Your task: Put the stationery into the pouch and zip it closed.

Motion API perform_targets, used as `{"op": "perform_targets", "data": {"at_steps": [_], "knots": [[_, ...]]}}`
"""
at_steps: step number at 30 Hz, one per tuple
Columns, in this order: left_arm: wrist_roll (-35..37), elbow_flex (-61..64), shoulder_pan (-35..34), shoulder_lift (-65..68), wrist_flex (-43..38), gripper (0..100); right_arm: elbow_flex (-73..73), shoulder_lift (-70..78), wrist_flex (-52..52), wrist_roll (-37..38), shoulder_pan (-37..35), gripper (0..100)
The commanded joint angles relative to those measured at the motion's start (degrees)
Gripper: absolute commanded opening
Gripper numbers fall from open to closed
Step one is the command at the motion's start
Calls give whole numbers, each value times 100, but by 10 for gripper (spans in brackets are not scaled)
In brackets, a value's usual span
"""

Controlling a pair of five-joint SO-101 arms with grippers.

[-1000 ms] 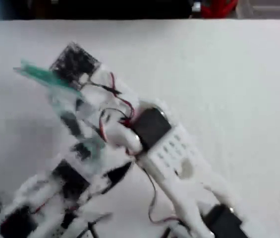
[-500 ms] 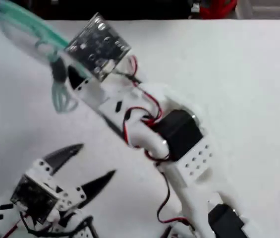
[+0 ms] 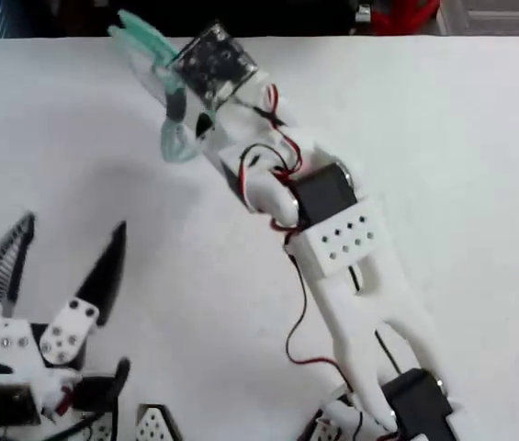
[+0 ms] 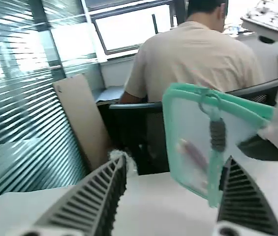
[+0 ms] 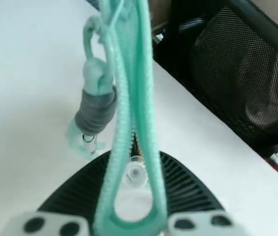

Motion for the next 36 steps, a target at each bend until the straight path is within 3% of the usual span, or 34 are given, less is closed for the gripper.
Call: {"op": "perform_targets", "data": {"at_steps": [1, 7, 12, 15, 23, 31, 34, 36], "knots": [[-413, 589, -470, 145, -800, 321, 316, -936, -242, 985, -154, 22], [-2101, 1415, -479, 145, -1011, 320, 1204, -1754, 251, 2338, -391, 22], [-3640, 1855, -470, 145, -1046, 320, 1389, -2070, 1103, 2901, -497, 22], [-4141, 1873, -453, 136, -1011, 321, 1398, -2220, 1376, 3165, -462, 22], [-4554, 1864, 699, 136, -334, 321, 1389, -2325, 1692, 3552, -409, 22], [-4563, 1864, 1156, 127, -167, 317, 1310, -2352, 1745, 3789, -734, 22], [-4571, 1864, 1156, 127, -141, 247, 1310, -2466, 2079, 4018, -787, 22], [-4589, 1873, 1191, 127, -149, 133, 1310, -2563, 2220, 4114, -866, 22]]}}
